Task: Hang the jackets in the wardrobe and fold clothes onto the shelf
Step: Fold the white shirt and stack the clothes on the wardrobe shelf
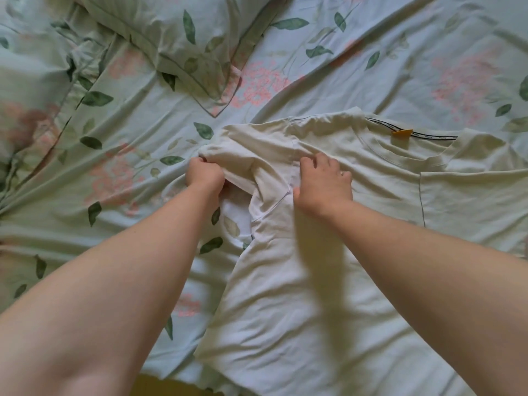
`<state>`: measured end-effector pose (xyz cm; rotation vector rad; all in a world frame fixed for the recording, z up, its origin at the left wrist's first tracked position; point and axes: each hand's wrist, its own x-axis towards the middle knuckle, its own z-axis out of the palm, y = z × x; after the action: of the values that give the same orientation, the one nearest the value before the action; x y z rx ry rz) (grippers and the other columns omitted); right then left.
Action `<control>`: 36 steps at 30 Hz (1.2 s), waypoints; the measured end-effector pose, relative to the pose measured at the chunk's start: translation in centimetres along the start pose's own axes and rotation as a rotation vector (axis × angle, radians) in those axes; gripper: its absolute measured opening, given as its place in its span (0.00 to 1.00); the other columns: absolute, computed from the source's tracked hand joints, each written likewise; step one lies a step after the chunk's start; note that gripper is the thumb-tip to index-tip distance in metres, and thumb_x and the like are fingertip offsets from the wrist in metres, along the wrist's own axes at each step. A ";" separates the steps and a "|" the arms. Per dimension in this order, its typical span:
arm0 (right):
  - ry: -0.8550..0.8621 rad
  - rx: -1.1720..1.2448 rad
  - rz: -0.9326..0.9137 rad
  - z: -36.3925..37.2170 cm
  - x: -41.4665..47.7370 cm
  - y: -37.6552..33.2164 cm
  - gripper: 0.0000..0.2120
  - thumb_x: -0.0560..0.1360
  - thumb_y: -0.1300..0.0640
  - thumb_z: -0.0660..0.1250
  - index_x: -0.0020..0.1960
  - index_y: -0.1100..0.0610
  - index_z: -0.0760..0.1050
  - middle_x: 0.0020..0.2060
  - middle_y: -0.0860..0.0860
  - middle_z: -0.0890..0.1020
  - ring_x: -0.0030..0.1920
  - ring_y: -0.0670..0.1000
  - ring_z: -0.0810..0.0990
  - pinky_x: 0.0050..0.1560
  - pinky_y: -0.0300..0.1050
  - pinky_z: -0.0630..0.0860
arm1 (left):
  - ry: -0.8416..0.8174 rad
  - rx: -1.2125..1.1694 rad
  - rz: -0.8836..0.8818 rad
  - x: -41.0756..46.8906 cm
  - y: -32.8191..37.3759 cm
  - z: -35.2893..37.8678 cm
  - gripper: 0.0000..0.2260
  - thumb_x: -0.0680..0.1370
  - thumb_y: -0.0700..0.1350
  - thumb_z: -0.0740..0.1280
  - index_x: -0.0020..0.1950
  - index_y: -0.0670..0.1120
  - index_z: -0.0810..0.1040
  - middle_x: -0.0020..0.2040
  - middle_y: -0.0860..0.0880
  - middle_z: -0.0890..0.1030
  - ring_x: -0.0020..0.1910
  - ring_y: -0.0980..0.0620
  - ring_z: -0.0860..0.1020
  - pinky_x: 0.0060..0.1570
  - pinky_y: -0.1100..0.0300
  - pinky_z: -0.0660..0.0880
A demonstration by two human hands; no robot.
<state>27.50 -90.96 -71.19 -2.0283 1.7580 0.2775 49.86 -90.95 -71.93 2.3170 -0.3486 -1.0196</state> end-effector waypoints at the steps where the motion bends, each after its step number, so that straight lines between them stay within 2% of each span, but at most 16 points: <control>1: -0.006 0.000 0.006 -0.1 0.1 -0.2 0.24 0.76 0.49 0.64 0.70 0.52 0.65 0.69 0.56 0.66 0.69 0.60 0.65 0.62 0.59 0.67 | 0.036 -0.002 0.028 0.1 0.5 -0.2 0.19 0.71 0.42 0.56 0.61 0.50 0.74 0.54 0.44 0.80 0.50 0.41 0.81 0.51 0.47 0.82; 4: -0.027 -0.005 0.006 -0.4 0.2 -0.5 0.26 0.75 0.50 0.64 0.71 0.51 0.64 0.67 0.58 0.68 0.68 0.61 0.67 0.60 0.58 0.69 | 0.199 0.035 0.088 0.1 2.0 -0.6 0.10 0.78 0.40 0.52 0.55 0.49 0.70 0.49 0.47 0.74 0.47 0.44 0.74 0.49 0.52 0.77; 6: -0.046 -0.007 -0.017 -0.5 0.2 -0.6 0.30 0.74 0.47 0.64 0.73 0.50 0.61 0.67 0.59 0.68 0.67 0.63 0.68 0.60 0.58 0.69 | 0.271 0.225 0.232 0.3 2.4 -0.9 0.07 0.82 0.41 0.52 0.54 0.48 0.69 0.45 0.49 0.72 0.47 0.45 0.72 0.49 0.53 0.72; 9: -0.147 -0.044 -0.028 -0.8 0.2 -0.9 0.45 0.69 0.37 0.69 0.79 0.46 0.51 0.71 0.62 0.64 0.70 0.64 0.65 0.63 0.59 0.70 | 0.259 0.540 0.549 0.2 2.4 -1.4 0.09 0.85 0.45 0.53 0.60 0.47 0.71 0.49 0.46 0.74 0.48 0.44 0.72 0.46 0.52 0.67; 12: -0.272 -0.104 -0.011 -0.5 0.2 -1.6 0.61 0.63 0.29 0.72 0.81 0.45 0.39 0.78 0.65 0.51 0.76 0.66 0.56 0.67 0.63 0.67 | 0.227 0.686 0.712 0.5 2.1 -1.7 0.10 0.85 0.48 0.55 0.62 0.47 0.72 0.53 0.44 0.77 0.52 0.41 0.75 0.45 0.51 0.65; 14: -0.293 -0.137 0.013 -0.2 0.3 -2.0 0.65 0.61 0.28 0.74 0.81 0.45 0.36 0.79 0.66 0.45 0.77 0.67 0.53 0.67 0.64 0.66 | 0.210 0.653 0.659 0.5 1.7 -1.8 0.14 0.85 0.54 0.57 0.60 0.46 0.73 0.55 0.43 0.79 0.54 0.40 0.76 0.46 0.52 0.66; 18: -0.297 -0.149 0.029 0.1 0.4 -2.7 0.66 0.62 0.29 0.75 0.81 0.47 0.34 0.79 0.68 0.43 0.77 0.69 0.54 0.69 0.64 0.64 | 0.067 0.740 0.282 0.8 0.5 -2.0 0.38 0.78 0.72 0.45 0.54 0.42 0.80 0.53 0.41 0.81 0.52 0.39 0.78 0.46 0.50 0.71; 20: -0.301 -0.152 0.023 0.1 0.5 -2.8 0.66 0.63 0.30 0.76 0.81 0.48 0.34 0.79 0.68 0.42 0.77 0.70 0.53 0.70 0.65 0.63 | -0.034 0.750 0.233 0.5 0.2 -2.1 0.41 0.77 0.75 0.46 0.51 0.41 0.81 0.50 0.41 0.82 0.48 0.40 0.79 0.44 0.51 0.72; 24: -0.301 -0.161 0.021 0.2 0.8 -2.8 0.66 0.62 0.29 0.76 0.81 0.49 0.34 0.78 0.69 0.44 0.76 0.70 0.55 0.69 0.63 0.66 | -0.156 0.566 0.293 0.8 0.2 -1.7 0.31 0.75 0.72 0.61 0.50 0.44 0.84 0.50 0.45 0.84 0.52 0.42 0.81 0.55 0.49 0.78; 25: -0.300 -0.160 0.021 0.3 0.9 -2.8 0.67 0.61 0.29 0.76 0.81 0.49 0.35 0.78 0.69 0.44 0.76 0.70 0.56 0.69 0.63 0.66 | -0.166 0.491 0.296 0.7 0.1 -1.6 0.30 0.75 0.71 0.64 0.46 0.44 0.83 0.46 0.47 0.84 0.48 0.43 0.81 0.54 0.48 0.79; 27: -0.293 -0.154 0.017 0.4 1.0 -2.8 0.67 0.61 0.29 0.76 0.81 0.48 0.35 0.78 0.69 0.45 0.76 0.70 0.56 0.69 0.62 0.67 | -0.202 0.357 0.289 0.3 -0.2 -1.1 0.29 0.72 0.70 0.68 0.38 0.44 0.73 0.36 0.49 0.78 0.39 0.46 0.78 0.42 0.50 0.78; 28: -0.288 -0.153 0.017 0.5 1.1 -2.8 0.67 0.60 0.29 0.76 0.81 0.48 0.36 0.78 0.69 0.45 0.76 0.70 0.57 0.69 0.61 0.67 | -0.240 0.298 0.285 0.0 -0.4 -0.9 0.27 0.70 0.69 0.72 0.38 0.45 0.70 0.35 0.50 0.75 0.36 0.47 0.76 0.37 0.50 0.76; 30: -0.288 -0.150 0.015 0.6 1.2 -2.6 0.67 0.60 0.29 0.76 0.81 0.48 0.36 0.78 0.69 0.44 0.76 0.70 0.57 0.70 0.61 0.67 | -0.339 0.202 0.238 -0.8 -0.6 -0.7 0.21 0.69 0.59 0.78 0.43 0.46 0.72 0.39 0.50 0.77 0.38 0.49 0.77 0.33 0.55 0.73; 32: -0.306 -0.144 0.013 0.5 1.2 -2.6 0.67 0.59 0.28 0.76 0.81 0.48 0.36 0.78 0.69 0.44 0.76 0.70 0.56 0.71 0.60 0.65 | -0.384 0.188 0.207 -1.1 -0.7 -0.8 0.19 0.68 0.51 0.81 0.51 0.46 0.77 0.47 0.48 0.82 0.44 0.48 0.81 0.36 0.54 0.77; 34: -0.333 -0.133 0.013 0.2 1.2 -2.5 0.68 0.59 0.28 0.76 0.81 0.47 0.35 0.78 0.69 0.44 0.76 0.70 0.55 0.72 0.60 0.64 | -0.388 0.244 0.210 -0.8 -0.8 -0.7 0.17 0.68 0.47 0.80 0.53 0.46 0.79 0.49 0.46 0.84 0.48 0.46 0.83 0.45 0.48 0.82; 36: -0.365 -0.098 0.013 -0.5 1.2 -2.3 0.68 0.59 0.28 0.76 0.81 0.47 0.35 0.79 0.68 0.43 0.77 0.69 0.55 0.72 0.59 0.64 | -0.377 0.263 0.178 -0.9 -0.4 -0.6 0.12 0.71 0.45 0.77 0.52 0.45 0.81 0.50 0.44 0.84 0.50 0.43 0.83 0.52 0.45 0.82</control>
<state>29.87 -92.09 -70.81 -1.8864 1.5551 0.7024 49.65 -89.99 -71.30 2.2557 -0.8687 -1.3872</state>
